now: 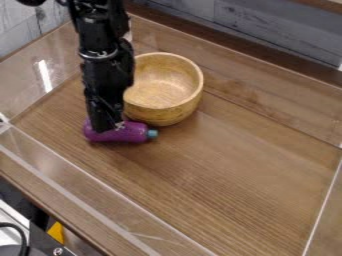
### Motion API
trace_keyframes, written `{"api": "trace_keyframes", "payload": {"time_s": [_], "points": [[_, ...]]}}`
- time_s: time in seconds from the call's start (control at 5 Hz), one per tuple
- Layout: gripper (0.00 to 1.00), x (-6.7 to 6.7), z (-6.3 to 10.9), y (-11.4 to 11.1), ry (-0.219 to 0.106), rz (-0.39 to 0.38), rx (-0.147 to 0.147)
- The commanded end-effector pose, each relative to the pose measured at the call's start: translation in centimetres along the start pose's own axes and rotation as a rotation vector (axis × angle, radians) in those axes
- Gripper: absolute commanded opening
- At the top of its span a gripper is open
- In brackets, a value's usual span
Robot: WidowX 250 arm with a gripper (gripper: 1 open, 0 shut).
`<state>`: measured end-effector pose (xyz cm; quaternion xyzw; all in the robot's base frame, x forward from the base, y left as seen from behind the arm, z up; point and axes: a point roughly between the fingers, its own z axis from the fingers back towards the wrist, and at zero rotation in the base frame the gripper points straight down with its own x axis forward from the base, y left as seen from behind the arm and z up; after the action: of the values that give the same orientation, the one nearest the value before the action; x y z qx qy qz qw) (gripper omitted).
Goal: Put the purple eggplant in the brown bowl
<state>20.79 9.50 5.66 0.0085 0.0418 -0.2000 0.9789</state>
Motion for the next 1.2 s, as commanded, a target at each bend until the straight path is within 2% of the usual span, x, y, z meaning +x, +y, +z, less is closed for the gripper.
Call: {"api": "trace_keyframes", "payload": {"time_s": [0.0, 0.2, 0.4, 0.8, 1.0], "points": [[0.0, 0.5, 1.8, 1.3, -0.062, -0.037, 0.043], [0.0, 0.0, 2.0, 1.0, -0.067, -0.05, 0.043], [1.0, -0.8, 1.9, 0.4, -0.066, -0.074, 0.034], [1.0, -1.8, 1.3, 0.2, -0.088, -0.083, 0.031], [1.0, -2.0, 0.5, 0.1, -0.1, -0.129, 0.035]]}}
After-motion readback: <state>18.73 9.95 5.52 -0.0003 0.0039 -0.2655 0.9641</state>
